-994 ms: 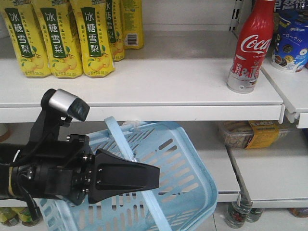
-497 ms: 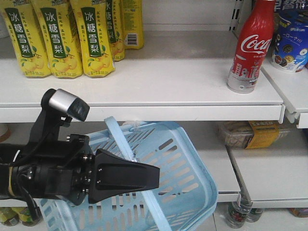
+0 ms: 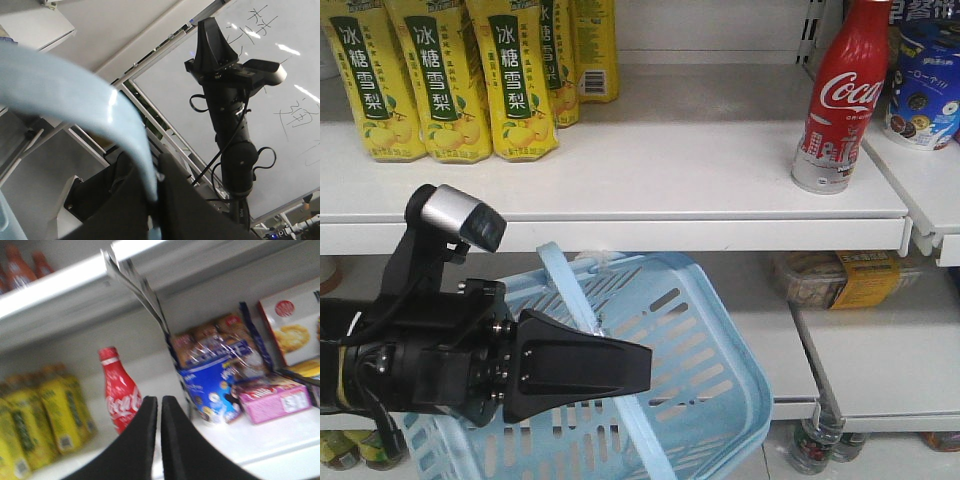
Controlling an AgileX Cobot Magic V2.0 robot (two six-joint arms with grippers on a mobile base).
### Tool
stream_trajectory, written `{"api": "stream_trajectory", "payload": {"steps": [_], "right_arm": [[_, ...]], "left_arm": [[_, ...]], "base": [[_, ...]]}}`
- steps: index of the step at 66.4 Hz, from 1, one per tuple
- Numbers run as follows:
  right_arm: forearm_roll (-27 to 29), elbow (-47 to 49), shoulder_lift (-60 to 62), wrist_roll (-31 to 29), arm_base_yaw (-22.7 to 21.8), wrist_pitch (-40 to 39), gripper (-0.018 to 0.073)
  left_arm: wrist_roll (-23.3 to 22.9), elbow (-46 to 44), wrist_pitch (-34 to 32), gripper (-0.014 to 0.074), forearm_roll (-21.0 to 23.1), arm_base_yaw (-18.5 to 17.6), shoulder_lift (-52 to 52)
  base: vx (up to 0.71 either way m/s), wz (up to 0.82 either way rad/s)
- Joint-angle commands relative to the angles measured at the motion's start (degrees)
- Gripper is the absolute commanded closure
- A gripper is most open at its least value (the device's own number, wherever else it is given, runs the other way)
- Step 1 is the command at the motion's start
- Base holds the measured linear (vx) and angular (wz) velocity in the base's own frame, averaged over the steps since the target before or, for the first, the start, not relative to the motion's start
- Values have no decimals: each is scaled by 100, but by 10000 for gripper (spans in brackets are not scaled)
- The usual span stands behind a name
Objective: Place coke in basket with both arms
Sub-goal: 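Hold the basket with the left gripper while the right arm moves up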
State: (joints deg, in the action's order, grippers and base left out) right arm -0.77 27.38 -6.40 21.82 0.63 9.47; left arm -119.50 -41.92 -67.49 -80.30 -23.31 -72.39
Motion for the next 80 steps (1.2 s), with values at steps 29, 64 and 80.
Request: {"api": "stream_trajectory", "payload": {"steps": [29,64,80], "right_arm": [[533,1032,-2251,-1092,5,-841,-37],[1136,2578,-4163,-3463,1120,-342,-22],[1389,2940,-5097,-3482,1131,-947,-22]], "left_arm": [[52,-152,-1161,603,516,-31,146],[52,-152,-1161,603,516,-31,146],[52,-152,-1161,603,516,-31,146]], "base": [[0,0],[0,0],[0,0]]}}
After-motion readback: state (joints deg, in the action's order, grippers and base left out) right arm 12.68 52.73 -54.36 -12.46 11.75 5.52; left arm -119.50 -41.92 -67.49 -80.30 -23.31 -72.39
